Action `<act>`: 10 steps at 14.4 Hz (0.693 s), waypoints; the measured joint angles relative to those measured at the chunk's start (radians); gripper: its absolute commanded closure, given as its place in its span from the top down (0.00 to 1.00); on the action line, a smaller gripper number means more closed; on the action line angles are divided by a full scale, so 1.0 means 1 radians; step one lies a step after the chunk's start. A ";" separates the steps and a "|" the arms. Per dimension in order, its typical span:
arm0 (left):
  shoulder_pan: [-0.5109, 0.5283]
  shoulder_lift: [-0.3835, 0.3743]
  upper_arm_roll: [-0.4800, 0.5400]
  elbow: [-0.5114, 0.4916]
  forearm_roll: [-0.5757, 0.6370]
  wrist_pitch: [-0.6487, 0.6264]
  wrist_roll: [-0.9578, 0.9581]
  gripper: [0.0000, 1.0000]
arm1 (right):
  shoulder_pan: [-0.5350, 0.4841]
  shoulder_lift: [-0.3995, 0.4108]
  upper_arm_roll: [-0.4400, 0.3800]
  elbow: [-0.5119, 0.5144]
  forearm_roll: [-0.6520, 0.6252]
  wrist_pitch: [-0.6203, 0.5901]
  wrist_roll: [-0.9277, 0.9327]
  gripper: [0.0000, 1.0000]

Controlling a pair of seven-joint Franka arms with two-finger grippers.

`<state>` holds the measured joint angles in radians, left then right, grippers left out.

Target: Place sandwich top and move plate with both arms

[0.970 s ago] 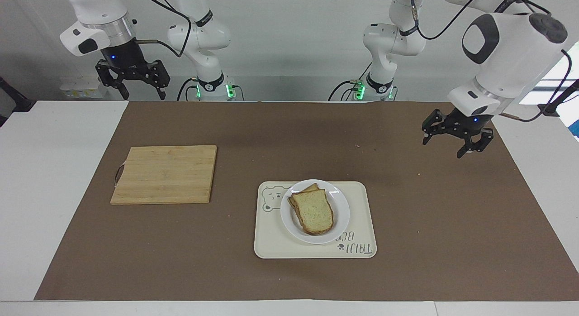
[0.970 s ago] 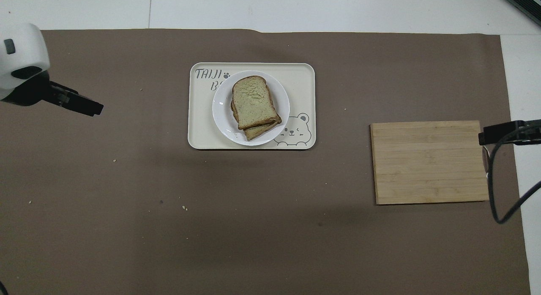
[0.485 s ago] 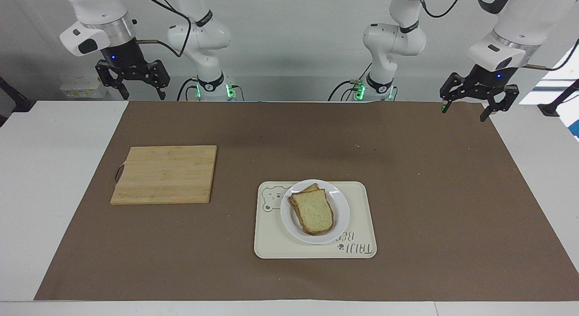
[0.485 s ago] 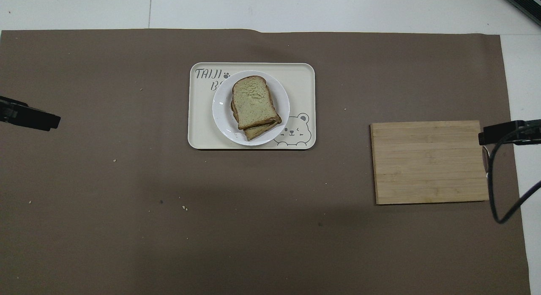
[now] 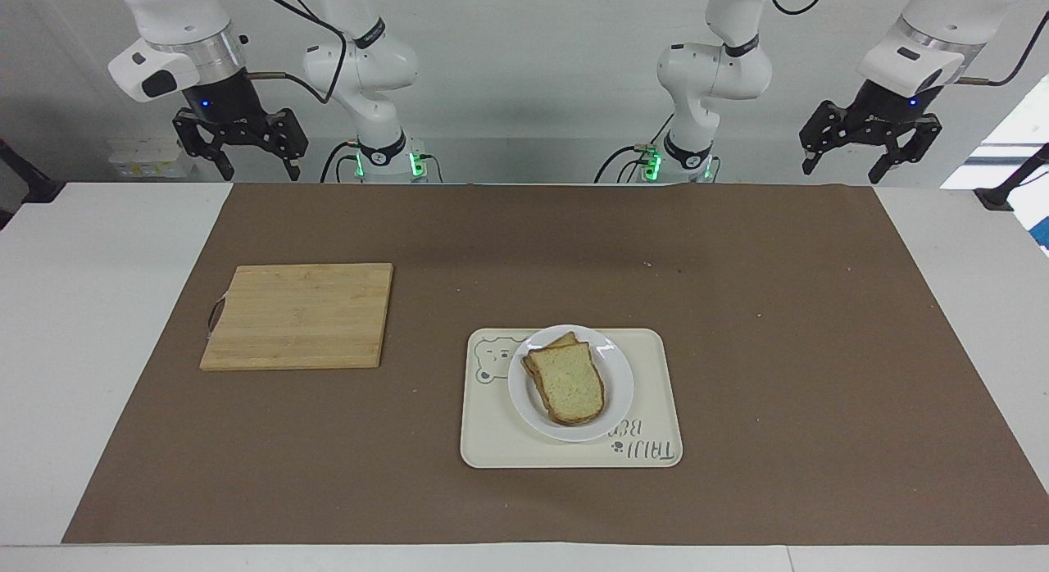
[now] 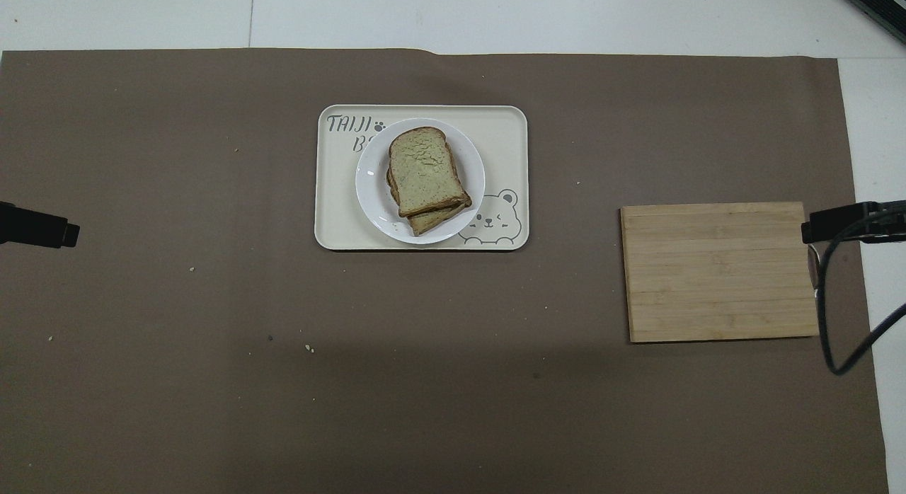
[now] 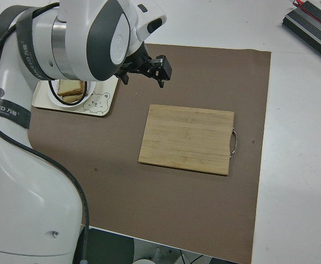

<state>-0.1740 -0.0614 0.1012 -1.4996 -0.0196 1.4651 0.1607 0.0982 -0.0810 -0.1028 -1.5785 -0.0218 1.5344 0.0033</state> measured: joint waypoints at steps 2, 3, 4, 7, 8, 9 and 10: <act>0.126 -0.002 -0.141 0.000 0.000 -0.017 -0.009 1.00 | 0.000 0.000 0.000 0.000 0.000 0.000 0.000 1.00; 0.157 -0.002 -0.175 0.000 0.000 -0.027 -0.011 1.00 | 0.000 0.000 0.000 0.000 0.000 0.000 0.000 1.00; 0.168 -0.001 -0.185 0.000 0.000 -0.038 -0.012 1.00 | 0.000 0.000 0.000 0.000 0.000 0.000 0.000 1.00; 0.172 0.012 -0.179 0.017 0.000 -0.067 -0.012 1.00 | 0.000 0.000 0.000 0.000 0.000 0.000 0.000 1.00; 0.170 0.025 -0.176 0.038 0.000 -0.079 -0.012 1.00 | 0.000 0.000 0.000 0.000 0.000 0.000 0.000 1.00; 0.162 0.043 -0.164 0.066 0.000 -0.091 -0.012 1.00 | 0.000 0.000 0.000 0.000 0.000 0.000 0.000 1.00; 0.145 0.059 -0.138 0.090 0.000 -0.099 -0.012 1.00 | 0.000 0.000 0.000 0.000 0.000 0.000 0.000 1.00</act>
<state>-0.0290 -0.0028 -0.0363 -1.4093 -0.0196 1.3664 0.1491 0.0982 -0.0810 -0.1028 -1.5785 -0.0218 1.5344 0.0033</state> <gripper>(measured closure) 0.000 0.000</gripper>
